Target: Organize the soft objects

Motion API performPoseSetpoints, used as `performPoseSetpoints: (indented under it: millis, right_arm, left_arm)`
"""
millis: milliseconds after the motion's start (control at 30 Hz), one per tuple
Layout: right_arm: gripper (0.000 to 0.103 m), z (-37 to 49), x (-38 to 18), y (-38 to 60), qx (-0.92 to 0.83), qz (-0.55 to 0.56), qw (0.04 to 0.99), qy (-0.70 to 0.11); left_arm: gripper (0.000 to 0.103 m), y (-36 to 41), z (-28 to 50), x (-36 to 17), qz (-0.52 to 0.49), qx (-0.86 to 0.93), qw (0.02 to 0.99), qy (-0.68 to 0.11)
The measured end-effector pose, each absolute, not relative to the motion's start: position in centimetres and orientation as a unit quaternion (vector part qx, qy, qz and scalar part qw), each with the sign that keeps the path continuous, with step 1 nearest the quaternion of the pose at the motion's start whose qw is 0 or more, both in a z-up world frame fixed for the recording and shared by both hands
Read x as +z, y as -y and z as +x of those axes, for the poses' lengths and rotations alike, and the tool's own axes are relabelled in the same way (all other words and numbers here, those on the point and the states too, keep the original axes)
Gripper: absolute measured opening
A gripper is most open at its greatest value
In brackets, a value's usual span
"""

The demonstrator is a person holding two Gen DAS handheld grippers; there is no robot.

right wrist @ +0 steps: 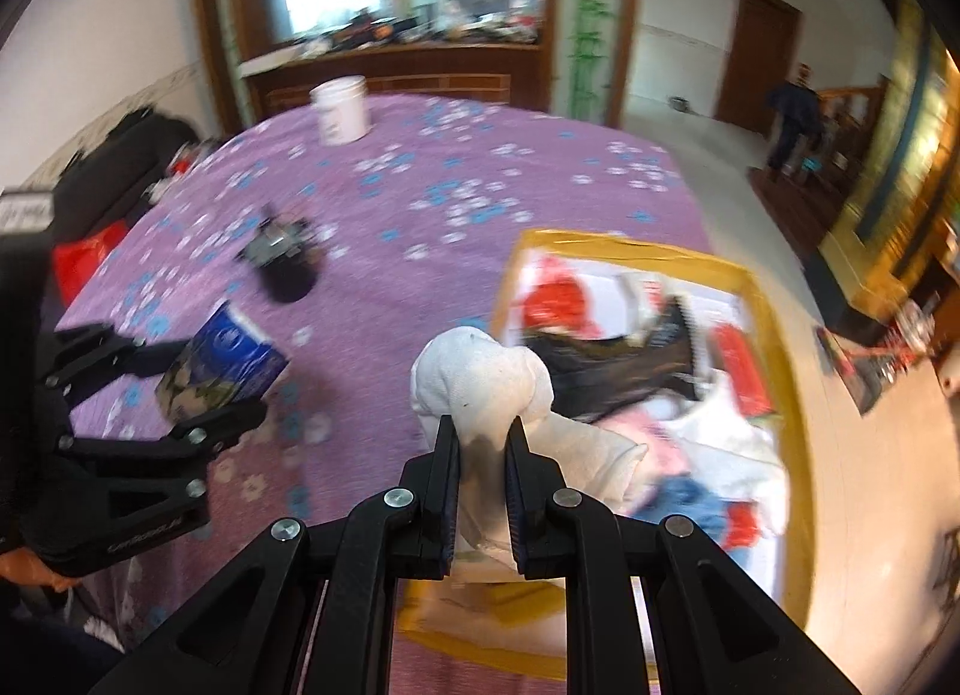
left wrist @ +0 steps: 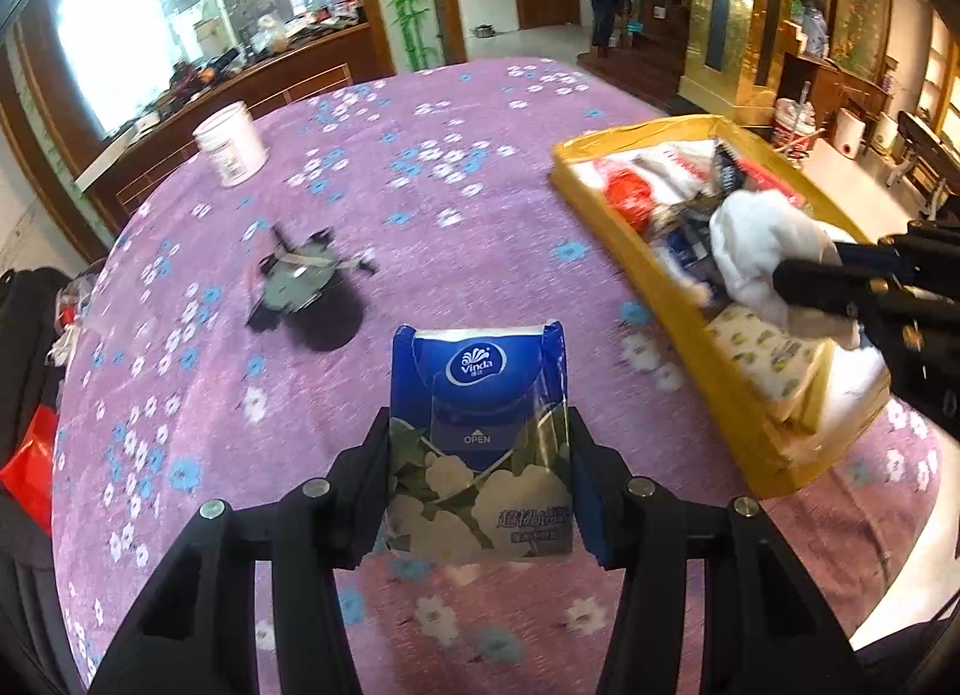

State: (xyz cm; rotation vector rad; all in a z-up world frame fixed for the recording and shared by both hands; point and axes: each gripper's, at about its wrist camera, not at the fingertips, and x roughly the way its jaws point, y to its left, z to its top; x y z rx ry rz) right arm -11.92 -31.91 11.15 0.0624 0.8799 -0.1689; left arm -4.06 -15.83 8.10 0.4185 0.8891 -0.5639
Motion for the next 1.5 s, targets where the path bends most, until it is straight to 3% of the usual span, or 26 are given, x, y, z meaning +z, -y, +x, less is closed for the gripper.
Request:
performPoseSetpoints:
  millis: [400, 767, 833, 867, 900, 967, 1100, 1500]
  right_arm:
    - [0.015, -15.1, 10.3, 42.2, -0.157, 0.103, 0.88, -0.436]
    - [0.017, -11.6, 7.2, 47.1, -0.136, 0.153, 0.859, -0.469]
    - [0.029, -11.4, 7.3, 47.4, -0.141, 0.154, 0.86, -0.465]
    - [0.04, -11.4, 7.5, 47.4, -0.141, 0.155, 0.862, -0.462]
    - [0.055, -11.4, 7.7, 47.4, -0.144, 0.153, 0.863, -0.459]
    - [0.069, -11.6, 8.6, 47.3, -0.152, 0.146, 0.867, -0.451]
    - [0.077, -12.9, 10.4, 46.8, -0.172, 0.146, 0.875, -0.428]
    - [0.095, -17.6, 13.1, 42.1, -0.24, 0.164, 0.878, -0.38]
  left_arm:
    - [0.051, 27.7, -7.2, 7.7, 0.229, -0.379, 0.8, -0.405]
    - [0.052, 34.9, -6.8, 4.8, 0.247, -0.398, 0.789, -0.398]
    - [0.052, 34.9, -6.6, 5.1, 0.24, -0.4, 0.79, -0.399]
    - [0.055, 34.8, -6.6, 5.3, 0.236, -0.402, 0.79, -0.398]
    - [0.062, 34.6, -6.6, 5.5, 0.234, -0.404, 0.792, -0.394]
    - [0.076, 34.3, -6.9, 6.3, 0.233, -0.406, 0.799, -0.378]
    - [0.089, 33.4, -7.4, 7.9, 0.234, -0.41, 0.805, -0.36]
    - [0.103, 28.1, -6.6, 12.1, 0.247, -0.363, 0.835, -0.332]
